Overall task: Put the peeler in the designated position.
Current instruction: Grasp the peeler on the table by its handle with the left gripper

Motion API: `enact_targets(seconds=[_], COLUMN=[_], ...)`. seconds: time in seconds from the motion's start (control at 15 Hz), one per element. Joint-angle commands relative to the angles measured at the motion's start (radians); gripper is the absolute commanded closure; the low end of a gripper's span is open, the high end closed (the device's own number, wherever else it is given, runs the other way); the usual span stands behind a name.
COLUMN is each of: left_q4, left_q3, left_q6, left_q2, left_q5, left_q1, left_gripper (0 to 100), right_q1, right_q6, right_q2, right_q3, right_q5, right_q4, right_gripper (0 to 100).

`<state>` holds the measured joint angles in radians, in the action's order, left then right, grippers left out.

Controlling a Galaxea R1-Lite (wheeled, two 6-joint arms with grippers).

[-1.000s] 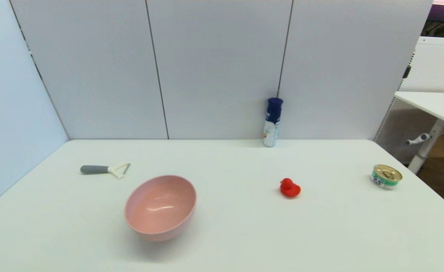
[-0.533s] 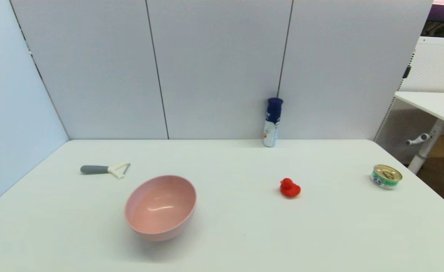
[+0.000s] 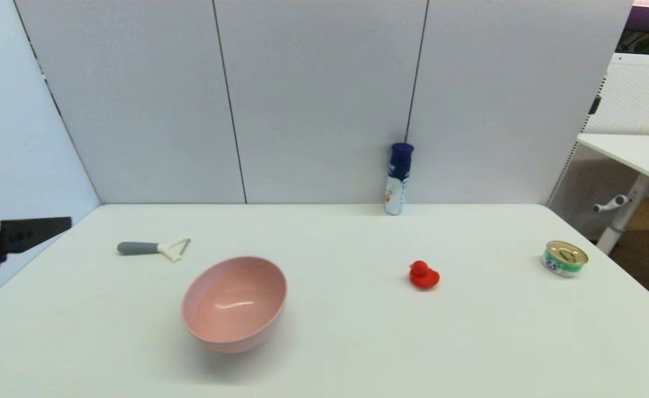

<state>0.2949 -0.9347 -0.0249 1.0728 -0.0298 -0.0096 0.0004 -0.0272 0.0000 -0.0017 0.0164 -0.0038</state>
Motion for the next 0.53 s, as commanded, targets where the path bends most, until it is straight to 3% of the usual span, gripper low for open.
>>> enact_targets(seconds=[0.07, 0.2, 0.27, 0.53], left_q4=[-0.020, -0.020, -0.020, -0.019], left_q3=[-0.296, -0.391, -0.432, -0.461], left_q6=[0.051, 0.184, 0.257, 0.553], left_q2=[0.530, 0.653, 0.710, 0.862], left_q5=[-0.002, -0.027, -0.090, -0.486], left_q1=[-0.007, -0.040, -0.055, -0.116], left_gripper=[0, 0, 0, 0], right_q1=[0.001, 0.000, 0.000, 0.001], right_q6=[0.000, 0.000, 0.000, 0.000], right_q2=[0.000, 0.000, 0.000, 0.000], right_q3=[0.000, 0.000, 0.000, 0.000], right_q5=[0.000, 0.000, 0.000, 0.000], right_q4=[-0.001, -0.001, -0.001, -0.001], right_gripper=[0, 0, 0, 0])
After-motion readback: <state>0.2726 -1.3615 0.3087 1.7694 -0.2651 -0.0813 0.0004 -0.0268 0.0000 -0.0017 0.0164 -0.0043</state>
